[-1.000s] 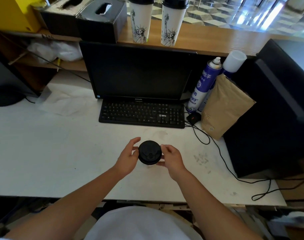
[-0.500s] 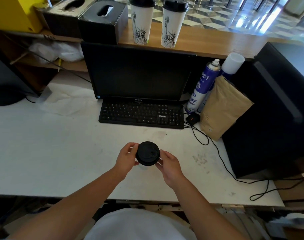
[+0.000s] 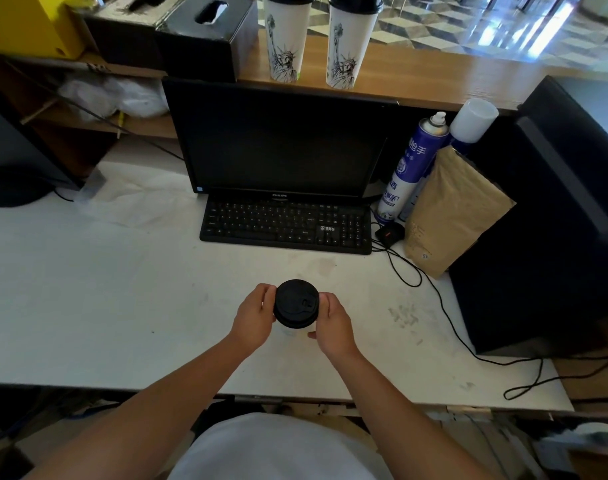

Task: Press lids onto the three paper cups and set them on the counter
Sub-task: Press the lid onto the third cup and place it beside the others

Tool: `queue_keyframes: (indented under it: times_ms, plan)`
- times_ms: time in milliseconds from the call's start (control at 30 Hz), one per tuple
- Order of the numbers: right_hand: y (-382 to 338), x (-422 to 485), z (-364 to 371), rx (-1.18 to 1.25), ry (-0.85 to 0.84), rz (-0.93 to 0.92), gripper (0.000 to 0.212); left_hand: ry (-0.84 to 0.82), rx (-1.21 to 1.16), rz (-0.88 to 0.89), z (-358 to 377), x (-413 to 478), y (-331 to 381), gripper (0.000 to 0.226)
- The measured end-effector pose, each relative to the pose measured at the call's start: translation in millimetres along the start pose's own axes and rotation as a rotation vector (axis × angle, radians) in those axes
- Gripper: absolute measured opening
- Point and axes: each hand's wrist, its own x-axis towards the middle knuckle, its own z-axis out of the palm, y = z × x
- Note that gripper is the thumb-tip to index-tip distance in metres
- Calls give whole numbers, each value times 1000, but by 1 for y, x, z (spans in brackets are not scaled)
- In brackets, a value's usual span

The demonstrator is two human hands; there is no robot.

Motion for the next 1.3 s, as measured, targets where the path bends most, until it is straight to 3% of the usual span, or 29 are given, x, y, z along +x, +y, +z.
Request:
queue_keyframes:
  times_ms: [300,433,567,667,933,1300]
  plan:
    - [3,1,0,-277,78,-155,38,17,172,197,-6,4,1,32]
    - [2,0,-2,-118,113,-131,32,11,56,240,-9,2,3,33]
    - [1,-2,-4,190,108,-17,23,13,-105,117,-10,-3,4,26]
    - [1,-3,-1,259,108,6,22,68,-134,31,-11,-3,2,14]
    - [2,-7,6,254,51,37,22,85,-171,-130,-9,-3,0,26]
    - [2,-1,9,136,-19,87,37,44,-133,-113,-11,1,5,23]
